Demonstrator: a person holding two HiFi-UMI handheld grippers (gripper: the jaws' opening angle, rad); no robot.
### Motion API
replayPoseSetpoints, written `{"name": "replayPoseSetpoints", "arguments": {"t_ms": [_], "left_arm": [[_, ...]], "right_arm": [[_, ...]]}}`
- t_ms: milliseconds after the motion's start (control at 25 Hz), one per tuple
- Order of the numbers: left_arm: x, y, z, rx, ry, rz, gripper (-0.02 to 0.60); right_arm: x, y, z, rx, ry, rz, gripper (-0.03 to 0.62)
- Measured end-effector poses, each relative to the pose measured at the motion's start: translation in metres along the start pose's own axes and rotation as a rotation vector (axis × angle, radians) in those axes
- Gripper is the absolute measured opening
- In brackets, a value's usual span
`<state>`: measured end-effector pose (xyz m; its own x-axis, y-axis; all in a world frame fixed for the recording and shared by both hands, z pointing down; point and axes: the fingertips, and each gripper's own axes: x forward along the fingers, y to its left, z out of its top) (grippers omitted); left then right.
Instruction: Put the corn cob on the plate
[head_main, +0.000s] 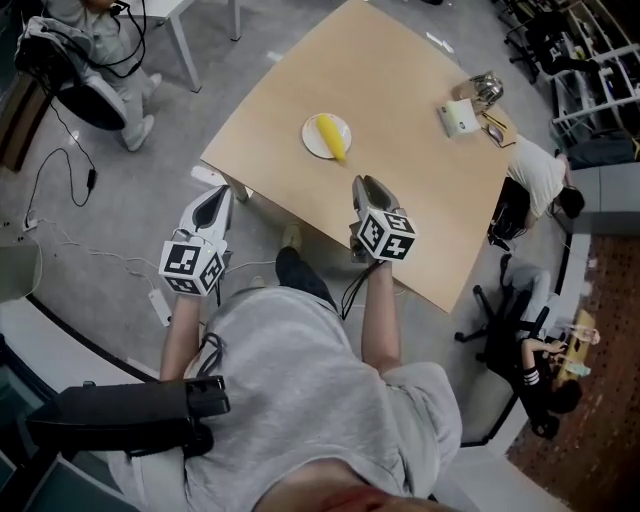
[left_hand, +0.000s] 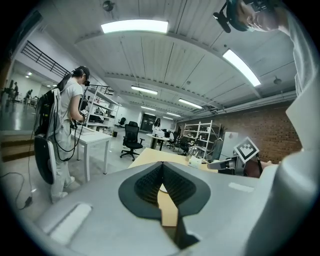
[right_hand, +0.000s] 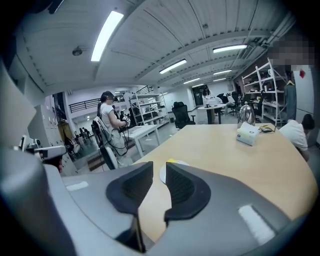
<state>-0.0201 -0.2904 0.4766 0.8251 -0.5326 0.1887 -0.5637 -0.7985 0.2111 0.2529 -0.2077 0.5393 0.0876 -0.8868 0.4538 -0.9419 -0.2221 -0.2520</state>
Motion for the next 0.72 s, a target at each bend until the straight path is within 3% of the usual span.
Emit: {"name": "replayPoseSetpoints", "arguments": {"t_ms": [720], "left_arm": [[-0.022, -0.036, -0.002, 0.034, -0.02, -0.116, 0.018]], "right_arm": [[-0.099, 0.023, -0.007, 0.007, -0.173, -0.057, 0.041]]}}
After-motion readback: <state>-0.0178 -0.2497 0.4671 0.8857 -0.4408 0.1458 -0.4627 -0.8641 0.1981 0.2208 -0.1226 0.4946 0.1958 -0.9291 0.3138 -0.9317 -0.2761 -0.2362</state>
